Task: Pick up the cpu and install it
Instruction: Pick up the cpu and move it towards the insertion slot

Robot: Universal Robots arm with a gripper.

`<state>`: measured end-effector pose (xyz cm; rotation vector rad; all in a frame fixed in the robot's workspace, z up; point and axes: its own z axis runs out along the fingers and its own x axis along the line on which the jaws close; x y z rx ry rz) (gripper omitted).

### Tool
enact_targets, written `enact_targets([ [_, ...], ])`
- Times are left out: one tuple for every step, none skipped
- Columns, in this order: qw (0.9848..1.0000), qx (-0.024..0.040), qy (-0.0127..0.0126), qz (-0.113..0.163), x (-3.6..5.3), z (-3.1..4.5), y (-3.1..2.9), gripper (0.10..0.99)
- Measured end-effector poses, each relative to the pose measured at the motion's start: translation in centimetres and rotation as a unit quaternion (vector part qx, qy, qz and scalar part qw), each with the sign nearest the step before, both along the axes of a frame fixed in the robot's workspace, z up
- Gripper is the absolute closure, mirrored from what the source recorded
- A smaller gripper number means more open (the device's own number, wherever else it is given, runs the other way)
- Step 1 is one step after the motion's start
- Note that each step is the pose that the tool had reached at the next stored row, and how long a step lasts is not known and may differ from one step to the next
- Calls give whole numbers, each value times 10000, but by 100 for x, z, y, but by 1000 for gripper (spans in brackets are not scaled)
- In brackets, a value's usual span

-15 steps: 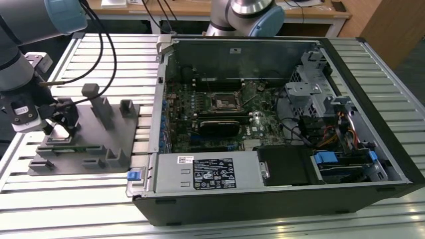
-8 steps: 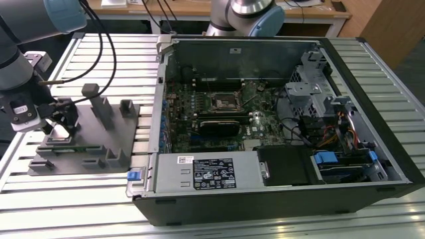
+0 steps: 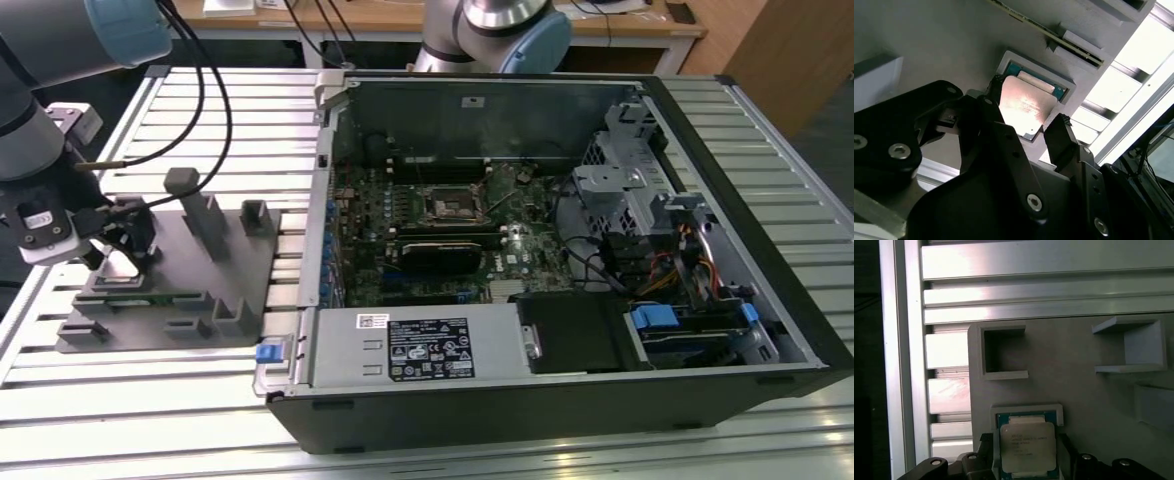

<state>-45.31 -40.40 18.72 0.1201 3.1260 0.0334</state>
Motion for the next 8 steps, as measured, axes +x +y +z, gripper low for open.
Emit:
enact_targets([
  [10000, 0, 0, 0, 0, -1, 0, 478],
  [10000, 0, 0, 0, 0, -2, 0, 478],
  [10000, -1, 1, 0, -1, -1, 0, 478],
  [10000, -1, 1, 0, -1, -1, 0, 545],
  [10000, 0, 0, 0, -1, 0, 0, 545],
  [10000, 0, -1, 0, -1, 10, 0, 561],
  [10000, 0, 0, 0, -1, 29, 0, 561],
  [10000, 1, 0, 0, -1, 53, 0, 561],
])
